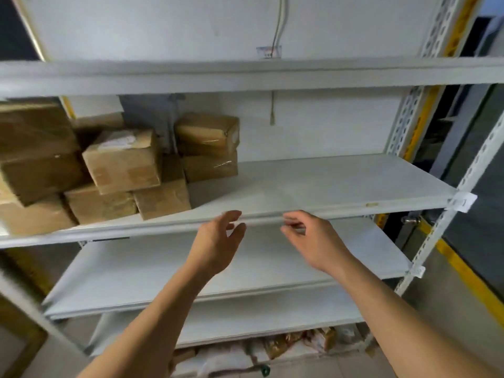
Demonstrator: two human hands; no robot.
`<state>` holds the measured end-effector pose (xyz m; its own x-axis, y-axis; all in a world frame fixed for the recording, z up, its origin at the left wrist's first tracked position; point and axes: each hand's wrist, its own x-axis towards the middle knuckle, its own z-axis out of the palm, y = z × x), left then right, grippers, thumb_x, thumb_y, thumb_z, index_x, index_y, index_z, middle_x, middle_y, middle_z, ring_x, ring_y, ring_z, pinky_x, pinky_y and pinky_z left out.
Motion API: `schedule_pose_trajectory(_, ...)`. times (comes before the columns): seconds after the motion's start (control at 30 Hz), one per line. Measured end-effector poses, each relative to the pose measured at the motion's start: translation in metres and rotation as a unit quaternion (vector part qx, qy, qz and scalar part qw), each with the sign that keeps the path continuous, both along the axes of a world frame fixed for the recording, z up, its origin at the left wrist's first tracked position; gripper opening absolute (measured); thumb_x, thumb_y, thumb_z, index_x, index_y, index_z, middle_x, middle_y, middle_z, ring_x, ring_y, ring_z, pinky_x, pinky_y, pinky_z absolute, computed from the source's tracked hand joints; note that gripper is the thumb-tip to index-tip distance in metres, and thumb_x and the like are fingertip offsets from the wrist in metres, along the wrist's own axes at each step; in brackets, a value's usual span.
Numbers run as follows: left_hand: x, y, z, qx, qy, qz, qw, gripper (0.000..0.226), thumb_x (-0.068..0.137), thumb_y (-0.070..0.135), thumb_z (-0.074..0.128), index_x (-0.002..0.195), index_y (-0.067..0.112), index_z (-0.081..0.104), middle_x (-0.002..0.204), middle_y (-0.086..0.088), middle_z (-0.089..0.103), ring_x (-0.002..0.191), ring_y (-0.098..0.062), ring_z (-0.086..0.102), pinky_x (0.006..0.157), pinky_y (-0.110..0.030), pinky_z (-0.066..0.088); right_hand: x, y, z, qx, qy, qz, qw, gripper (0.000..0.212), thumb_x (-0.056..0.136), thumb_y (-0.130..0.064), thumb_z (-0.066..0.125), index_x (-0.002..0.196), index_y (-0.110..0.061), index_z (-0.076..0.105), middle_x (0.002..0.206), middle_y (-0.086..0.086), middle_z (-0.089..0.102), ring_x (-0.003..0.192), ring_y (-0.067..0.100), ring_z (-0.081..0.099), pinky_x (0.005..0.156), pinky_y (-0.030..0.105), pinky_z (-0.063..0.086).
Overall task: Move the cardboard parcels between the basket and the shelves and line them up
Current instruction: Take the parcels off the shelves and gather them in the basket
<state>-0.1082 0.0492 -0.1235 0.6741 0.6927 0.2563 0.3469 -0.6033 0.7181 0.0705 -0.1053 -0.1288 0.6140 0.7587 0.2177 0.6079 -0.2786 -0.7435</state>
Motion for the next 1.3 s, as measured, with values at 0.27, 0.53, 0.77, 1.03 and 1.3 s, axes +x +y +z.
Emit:
schedule_pose_trajectory(0.27, 0.003, 0.094, 0.033, 0.046, -0.011, 0.043, 0.998, 0.031, 0.102, 0.032, 0.063, 0.13, 0.019, 0.066, 0.123, -0.003, 0.073, 0.11, -0.024, 0.069, 0.09, -0.038, 0.058, -0.005, 0.124, 0.029, 0.02, -0.003, 0.04, 0.999, 0.04, 0.098, -0.031, 0.072, 0.137, -0.019, 0.066, 0.128, -0.002, 0.072, 0.115, 0.013, 0.068, 0.105, 0.032, 0.051)
schedule_pose_trajectory(0.53, 0.053, 0.152, 0.056, 0.022, -0.041, 0.087, 0.995, 0.067, 0.103, 0.044, 0.061, 0.16, 0.018, 0.038, 0.152, -0.008, 0.055, 0.135, -0.028, 0.057, 0.111, -0.045, 0.05, 0.047, 0.217, 0.058, 0.038, -0.026, 0.06, 0.997, 0.055, 0.1, -0.042, 0.069, 0.149, -0.022, 0.055, 0.148, 0.002, 0.06, 0.135, 0.019, 0.058, 0.113, 0.035, 0.046)
schedule_pose_trajectory(0.77, 0.104, 0.183, 0.06, -0.011, -0.094, 0.159, 0.983, 0.081, 0.103, 0.051, 0.058, 0.165, 0.016, 0.02, 0.167, -0.013, 0.033, 0.147, -0.032, 0.042, 0.115, -0.039, 0.039, 0.112, 0.279, 0.069, 0.06, 0.027, 0.043, 0.997, 0.07, 0.103, -0.059, 0.054, 0.16, -0.021, 0.038, 0.163, 0.006, 0.045, 0.146, 0.023, 0.047, 0.12, 0.04, 0.039)
schedule_pose_trajectory(1.03, 0.156, 0.203, 0.058, -0.089, -0.177, 0.223, 0.954, 0.089, 0.1, 0.059, 0.058, 0.167, 0.021, 0.013, 0.17, -0.009, 0.024, 0.154, -0.028, 0.028, 0.118, -0.034, 0.028, 0.172, 0.351, 0.075, 0.067, 0.155, 0.086, 0.982, 0.084, 0.099, -0.074, 0.044, 0.166, -0.027, 0.025, 0.169, 0.002, 0.035, 0.153, 0.028, 0.037, 0.126, 0.046, 0.032)
schedule_pose_trajectory(1.3, 0.172, 0.211, 0.054, -0.112, -0.213, 0.23, 0.943, 0.088, 0.098, 0.065, 0.057, 0.167, 0.028, 0.016, 0.169, -0.006, 0.028, 0.153, -0.026, 0.031, 0.106, -0.025, 0.027, 0.181, 0.384, 0.073, 0.129, 0.304, 0.154, 0.931, 0.063, 0.103, -0.056, 0.056, 0.153, -0.019, 0.047, 0.145, 0.007, 0.06, 0.128, 0.025, 0.062, 0.109, 0.045, 0.053)
